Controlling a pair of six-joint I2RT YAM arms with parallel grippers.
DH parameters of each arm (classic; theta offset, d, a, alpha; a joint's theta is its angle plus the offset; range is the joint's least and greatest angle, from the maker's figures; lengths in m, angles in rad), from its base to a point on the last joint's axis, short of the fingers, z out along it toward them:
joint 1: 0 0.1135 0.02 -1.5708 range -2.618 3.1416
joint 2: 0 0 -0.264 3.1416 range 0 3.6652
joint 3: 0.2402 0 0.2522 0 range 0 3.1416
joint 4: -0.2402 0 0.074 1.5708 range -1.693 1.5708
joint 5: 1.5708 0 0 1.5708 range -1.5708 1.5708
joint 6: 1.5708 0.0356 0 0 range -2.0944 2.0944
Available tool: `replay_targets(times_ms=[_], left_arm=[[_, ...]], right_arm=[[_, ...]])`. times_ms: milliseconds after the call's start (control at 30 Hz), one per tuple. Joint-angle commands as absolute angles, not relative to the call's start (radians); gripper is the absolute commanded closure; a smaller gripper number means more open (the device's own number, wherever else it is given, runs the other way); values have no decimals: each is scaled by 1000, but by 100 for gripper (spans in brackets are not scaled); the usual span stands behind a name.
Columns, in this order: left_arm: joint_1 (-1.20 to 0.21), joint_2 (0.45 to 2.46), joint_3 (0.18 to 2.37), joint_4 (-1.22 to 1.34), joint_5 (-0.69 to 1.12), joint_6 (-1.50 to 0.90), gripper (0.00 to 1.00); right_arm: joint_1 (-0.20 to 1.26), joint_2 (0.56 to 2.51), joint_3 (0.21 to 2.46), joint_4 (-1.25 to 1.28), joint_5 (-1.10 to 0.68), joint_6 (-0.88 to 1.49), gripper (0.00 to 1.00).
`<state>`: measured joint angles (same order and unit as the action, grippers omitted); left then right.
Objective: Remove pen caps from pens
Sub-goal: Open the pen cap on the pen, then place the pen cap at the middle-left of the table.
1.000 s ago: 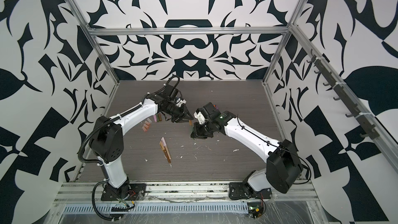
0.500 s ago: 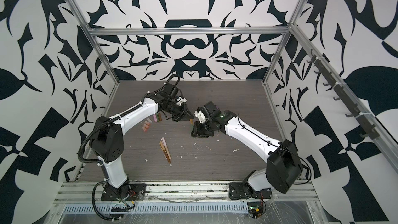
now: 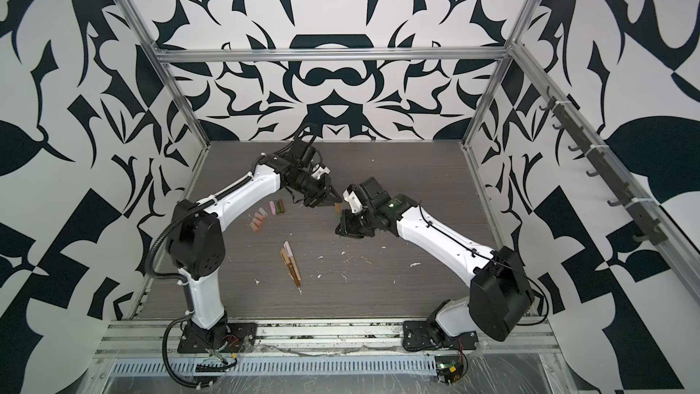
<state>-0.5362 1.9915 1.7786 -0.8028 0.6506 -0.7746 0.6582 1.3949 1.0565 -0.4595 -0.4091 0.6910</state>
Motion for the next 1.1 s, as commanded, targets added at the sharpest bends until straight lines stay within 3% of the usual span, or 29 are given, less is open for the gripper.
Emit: replay_targets(times_ms=[0, 133, 200, 600, 767, 1067], left_arm=[[-390, 2133, 2071, -831, 559, -742, 100], [-329, 2363, 2486, -987, 537, -764, 100], [-328, 2398, 2553, -1027, 541, -749, 100], [-197, 1937, 1689, -967, 374, -586, 100], [-156, 1870, 1591, -1023, 264, -522, 100], [-134, 1946, 1591, -1080, 117, -472, 100]], right_arm=[[710, 1293, 916, -482, -473, 790, 100], [756, 1211, 803, -425, -448, 876, 100], [762, 1189, 785, -423, -432, 889, 100], [765, 1148, 778, -465, -347, 858, 100], [765, 1189, 786, -482, -375, 825, 100], [766, 1239, 828, -495, -397, 789, 100]])
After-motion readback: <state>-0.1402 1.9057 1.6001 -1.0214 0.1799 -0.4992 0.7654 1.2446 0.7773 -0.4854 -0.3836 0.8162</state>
